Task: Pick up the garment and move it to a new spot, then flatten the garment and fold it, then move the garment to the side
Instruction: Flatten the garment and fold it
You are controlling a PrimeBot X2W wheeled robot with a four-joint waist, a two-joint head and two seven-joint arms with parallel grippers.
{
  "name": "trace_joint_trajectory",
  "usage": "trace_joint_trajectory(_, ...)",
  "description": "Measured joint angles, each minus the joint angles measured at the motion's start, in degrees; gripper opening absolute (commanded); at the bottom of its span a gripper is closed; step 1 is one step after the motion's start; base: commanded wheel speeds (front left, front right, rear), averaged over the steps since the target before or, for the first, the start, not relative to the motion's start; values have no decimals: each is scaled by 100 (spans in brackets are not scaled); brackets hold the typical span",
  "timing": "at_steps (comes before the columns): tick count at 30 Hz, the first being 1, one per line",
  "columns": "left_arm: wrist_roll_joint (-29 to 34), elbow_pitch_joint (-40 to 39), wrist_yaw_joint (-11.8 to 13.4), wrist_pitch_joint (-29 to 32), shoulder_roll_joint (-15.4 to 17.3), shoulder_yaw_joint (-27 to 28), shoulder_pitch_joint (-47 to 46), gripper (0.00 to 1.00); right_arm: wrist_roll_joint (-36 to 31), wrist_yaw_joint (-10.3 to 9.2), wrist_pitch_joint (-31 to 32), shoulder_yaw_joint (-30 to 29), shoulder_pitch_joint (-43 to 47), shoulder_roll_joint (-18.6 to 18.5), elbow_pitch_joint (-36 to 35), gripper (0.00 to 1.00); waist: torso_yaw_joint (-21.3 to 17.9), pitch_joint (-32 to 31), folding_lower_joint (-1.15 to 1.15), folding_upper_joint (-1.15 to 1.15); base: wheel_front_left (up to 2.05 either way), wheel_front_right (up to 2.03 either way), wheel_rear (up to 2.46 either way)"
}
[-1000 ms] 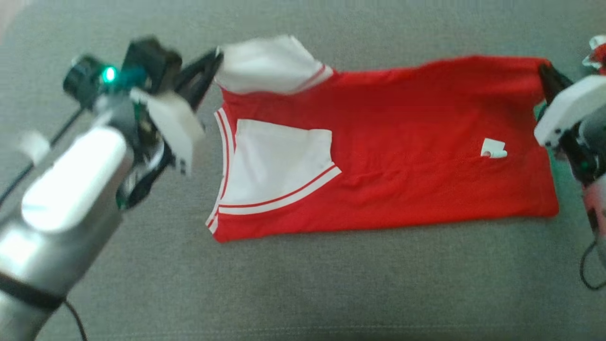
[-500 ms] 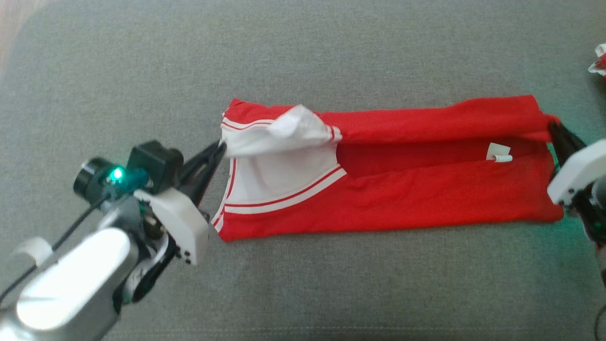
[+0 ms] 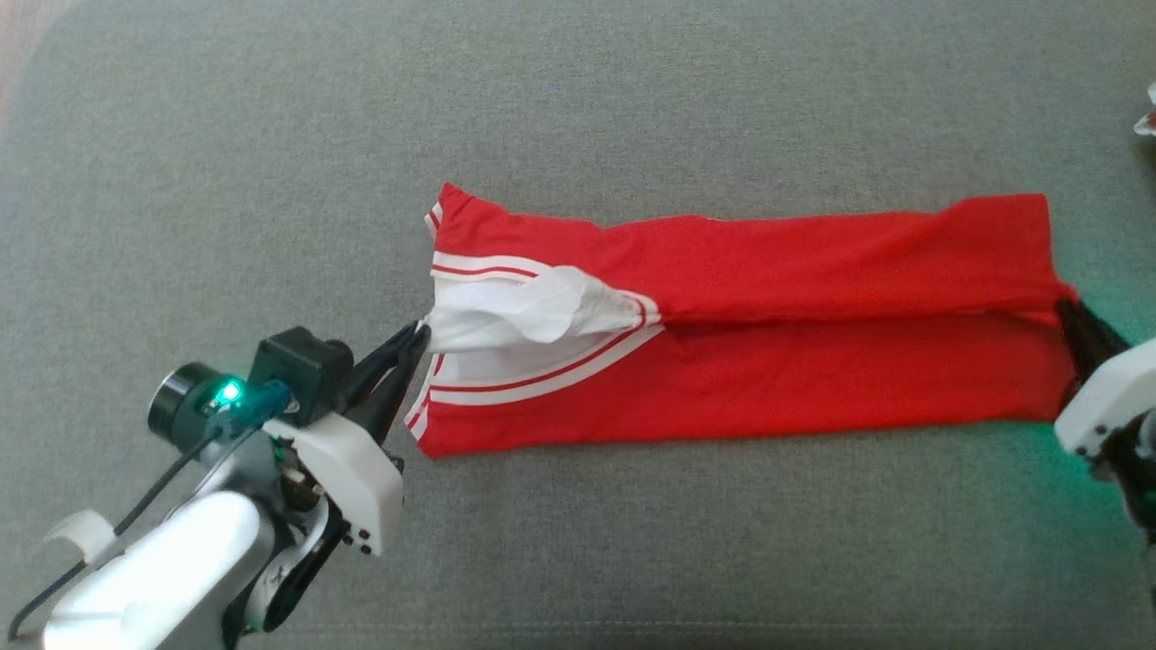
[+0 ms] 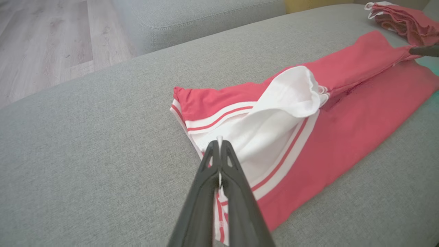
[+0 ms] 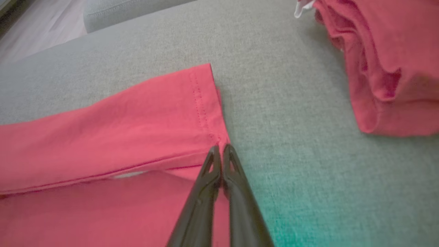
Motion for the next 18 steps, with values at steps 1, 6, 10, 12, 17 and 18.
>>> trace_joint_trajectory(1,0,20,19,-3,-7,-10,4,0,-22,0,18,-32,69,48,-71,0,-7,0,0,0,0,0,0)
trace_joint_trajectory(6,-4,245,30,-57,-57,-83,26,41,-114,0,185,-129,263,205,-337,100,-55,-45,0,0,0,0,0)
trace_joint_trajectory(10,-4,463,211,-236,-183,-103,283,100,-172,0,103,-220,384,304,-578,100,-102,-175,0,0,0,0,0)
trace_joint_trajectory(12,-5,532,326,-366,-241,-96,430,100,-175,0,-51,-235,465,336,-705,100,-129,-263,0,0,0,0,0)
trace_joint_trajectory(17,-121,702,687,-892,-474,77,827,100,-248,0,-832,-90,774,454,-954,100,-201,-546,0,0,0,0,0)
trace_joint_trajectory(18,-123,743,750,-1012,-525,88,910,100,-222,0,-998,13,839,458,-993,100,-215,-610,0,0,0,0,0)
